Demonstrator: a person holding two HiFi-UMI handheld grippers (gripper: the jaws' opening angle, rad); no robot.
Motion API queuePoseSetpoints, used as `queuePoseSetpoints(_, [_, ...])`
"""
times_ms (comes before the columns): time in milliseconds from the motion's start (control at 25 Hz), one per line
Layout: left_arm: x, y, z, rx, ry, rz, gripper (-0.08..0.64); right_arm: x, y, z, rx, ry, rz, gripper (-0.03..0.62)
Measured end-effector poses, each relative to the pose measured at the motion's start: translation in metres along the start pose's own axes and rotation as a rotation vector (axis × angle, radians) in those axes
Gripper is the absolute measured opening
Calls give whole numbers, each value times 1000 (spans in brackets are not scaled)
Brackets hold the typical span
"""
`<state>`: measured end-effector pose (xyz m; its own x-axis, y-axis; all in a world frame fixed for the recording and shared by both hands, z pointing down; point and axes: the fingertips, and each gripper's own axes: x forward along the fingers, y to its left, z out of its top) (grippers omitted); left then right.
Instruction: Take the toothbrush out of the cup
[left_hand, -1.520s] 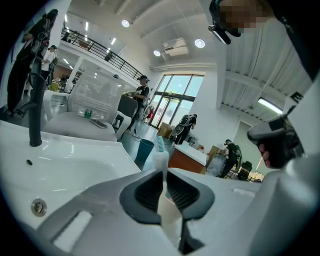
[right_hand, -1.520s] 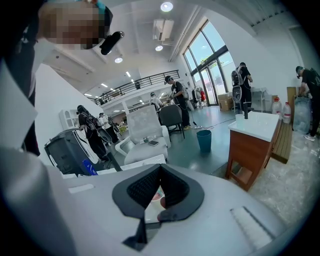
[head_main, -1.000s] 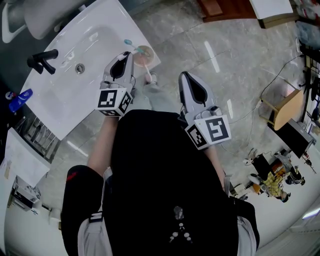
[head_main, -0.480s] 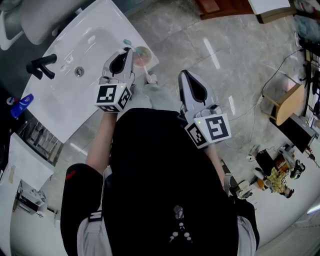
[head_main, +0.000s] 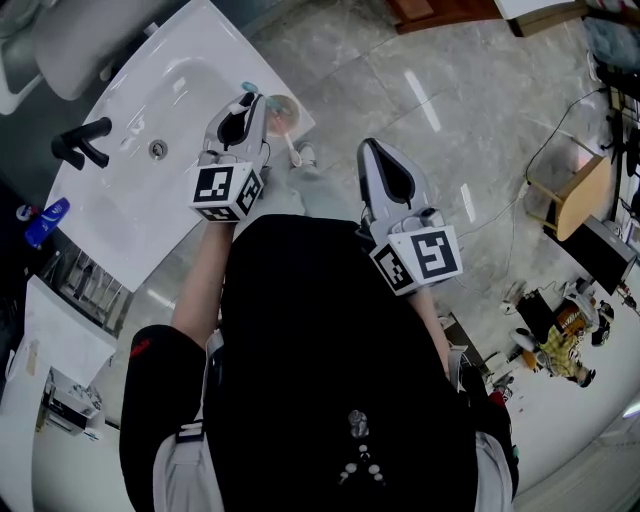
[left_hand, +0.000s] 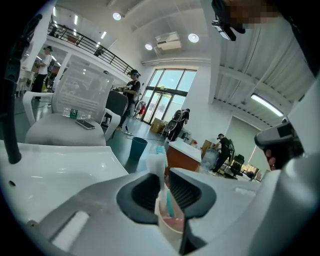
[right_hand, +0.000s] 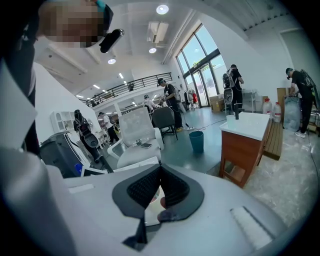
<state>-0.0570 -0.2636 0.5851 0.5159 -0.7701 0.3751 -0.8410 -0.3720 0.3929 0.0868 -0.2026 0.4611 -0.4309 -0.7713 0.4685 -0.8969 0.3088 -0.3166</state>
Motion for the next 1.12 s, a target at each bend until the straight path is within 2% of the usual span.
queuePoseSetpoints(680, [12, -2, -4, -22, 20, 2, 64, -2, -2, -6, 12, 0, -29, 2])
queuePoseSetpoints(920, [17, -3, 0, -5, 12, 9, 64, -5, -6, -6, 15, -3, -38, 2])
queuePoseSetpoints(1120, [16, -4, 3, 8, 1, 0, 34, -5, -8, -6, 17, -1, -41, 2])
